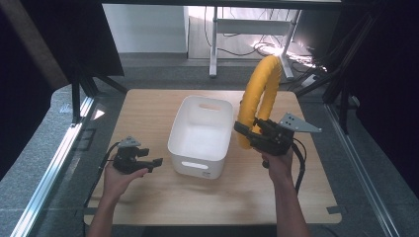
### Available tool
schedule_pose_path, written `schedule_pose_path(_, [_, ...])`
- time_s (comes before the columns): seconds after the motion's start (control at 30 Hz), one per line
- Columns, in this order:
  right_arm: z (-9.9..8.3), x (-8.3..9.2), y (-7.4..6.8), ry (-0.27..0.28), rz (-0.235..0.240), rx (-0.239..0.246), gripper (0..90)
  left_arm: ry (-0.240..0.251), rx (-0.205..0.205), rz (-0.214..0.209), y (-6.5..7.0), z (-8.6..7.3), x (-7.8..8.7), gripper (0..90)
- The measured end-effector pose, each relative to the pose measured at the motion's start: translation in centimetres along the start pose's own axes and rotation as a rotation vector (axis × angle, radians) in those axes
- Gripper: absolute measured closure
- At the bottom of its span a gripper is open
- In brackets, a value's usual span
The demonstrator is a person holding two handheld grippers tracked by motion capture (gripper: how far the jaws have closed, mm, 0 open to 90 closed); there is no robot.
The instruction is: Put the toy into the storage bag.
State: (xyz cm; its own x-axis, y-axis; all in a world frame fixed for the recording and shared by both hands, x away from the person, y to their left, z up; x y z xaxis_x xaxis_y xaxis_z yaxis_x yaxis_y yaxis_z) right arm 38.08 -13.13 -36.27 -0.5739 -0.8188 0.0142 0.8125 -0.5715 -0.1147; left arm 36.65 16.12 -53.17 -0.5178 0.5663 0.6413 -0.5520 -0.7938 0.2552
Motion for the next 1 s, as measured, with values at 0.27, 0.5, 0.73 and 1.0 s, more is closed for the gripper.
schedule_pose_path(0.27, [1.5, -1.0, -0.9, 0.030, -0.023, 0.044, 50.5, 0.001, 0.007, 0.005, -0.6, 0.6, 0.6, 26.9])
schedule_pose_path(0.5, [2.7, -2.2, -1.9, 0.047, -0.019, 0.073, 50.4, -0.011, 0.008, 0.002, -0.9, 0.8, 0.6, 26.9])
schedule_pose_path(0.73, [3.9, -4.7, -3.4, 0.070, -0.011, 0.118, 50.3, -0.018, 0.002, 0.006, -1.1, 0.9, 0.8, 26.8])
schedule_pose_path(1.0, [4.0, -6.7, -4.7, 0.055, 0.015, 0.135, 50.2, -0.019, 0.005, 0.000, -1.2, 0.9, 0.9, 26.8])
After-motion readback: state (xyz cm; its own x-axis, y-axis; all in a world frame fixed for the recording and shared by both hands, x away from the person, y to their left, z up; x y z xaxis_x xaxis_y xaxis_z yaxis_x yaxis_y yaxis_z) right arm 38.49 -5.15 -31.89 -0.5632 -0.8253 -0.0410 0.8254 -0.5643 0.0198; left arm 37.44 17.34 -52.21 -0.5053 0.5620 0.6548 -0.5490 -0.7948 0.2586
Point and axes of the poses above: each handheld gripper's, and its own axes: x roughly backward along the jaws, z roughly out of its top, y roughly to its right, the point moved 10 cm from there along -x, roughly forward along the jaws, and after that the axes turned 3 degrees about x, right-handed, at the moved point
